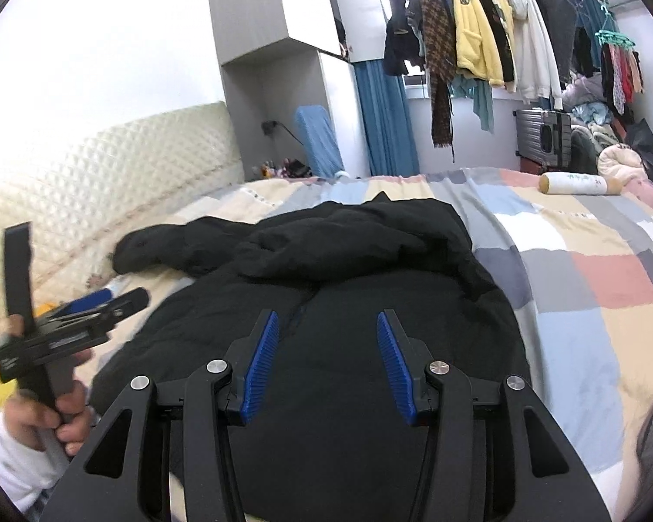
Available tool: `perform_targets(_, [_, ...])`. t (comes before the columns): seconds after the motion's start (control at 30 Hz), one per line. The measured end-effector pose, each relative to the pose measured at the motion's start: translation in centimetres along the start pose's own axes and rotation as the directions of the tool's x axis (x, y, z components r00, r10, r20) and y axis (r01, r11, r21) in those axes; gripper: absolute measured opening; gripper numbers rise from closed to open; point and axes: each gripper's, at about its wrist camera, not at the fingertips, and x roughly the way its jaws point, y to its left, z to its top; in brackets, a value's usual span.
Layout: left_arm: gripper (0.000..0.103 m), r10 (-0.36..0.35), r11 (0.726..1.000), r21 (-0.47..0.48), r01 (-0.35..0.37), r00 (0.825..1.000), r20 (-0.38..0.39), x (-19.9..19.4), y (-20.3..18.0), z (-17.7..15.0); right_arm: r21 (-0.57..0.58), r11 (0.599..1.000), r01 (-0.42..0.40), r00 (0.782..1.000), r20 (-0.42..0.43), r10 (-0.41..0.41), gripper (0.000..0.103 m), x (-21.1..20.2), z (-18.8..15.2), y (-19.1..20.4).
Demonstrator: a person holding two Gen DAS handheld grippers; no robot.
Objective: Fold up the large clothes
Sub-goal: 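Grasp the other sleeve cuff with the left tool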
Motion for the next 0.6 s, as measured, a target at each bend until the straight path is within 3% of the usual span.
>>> perform_targets(0.17, [0.103, -0.004, 1.0, -0.026, 0.003, 1.0, -0.026, 0.8, 1.0, 1.0, -0.02, 1.0, 0.017, 1.0, 0.021, -0.016, 0.052, 0.0, -0.2, -0.3])
perform_targets(0.3, [0.103, 0.006, 0.998, -0.056, -0.008, 1.0, -0.028, 1.5, 3.4, 3.8, -0.008, 1.0, 0.02, 0.998, 0.054, -0.019, 0.057, -0.3, -0.2, -0.8])
perform_targets(0.43, [0.103, 0.04, 0.995, -0.097, -0.038, 0.999, 0.026, 1.6, 8.2, 8.5, 0.016, 1.0, 0.017, 0.998, 0.063, -0.018, 0.073, -0.3, -0.4, -1.3])
perform_targets(0.53, [0.103, 0.073, 0.989, -0.13, -0.068, 0.997, 0.031, 2.3, 13.0, 12.5, 0.024, 1.0, 0.015, 0.997, 0.072, -0.017, 0.074, -0.3, -0.4, -1.4])
perform_targets(0.6, [0.103, 0.135, 0.981, -0.143, -0.128, 0.99, 0.039, 2.8, 16.3, 14.6, 0.027, 0.999, 0.025, 0.997, 0.078, -0.027, 0.077, -0.3, -0.3, -1.5])
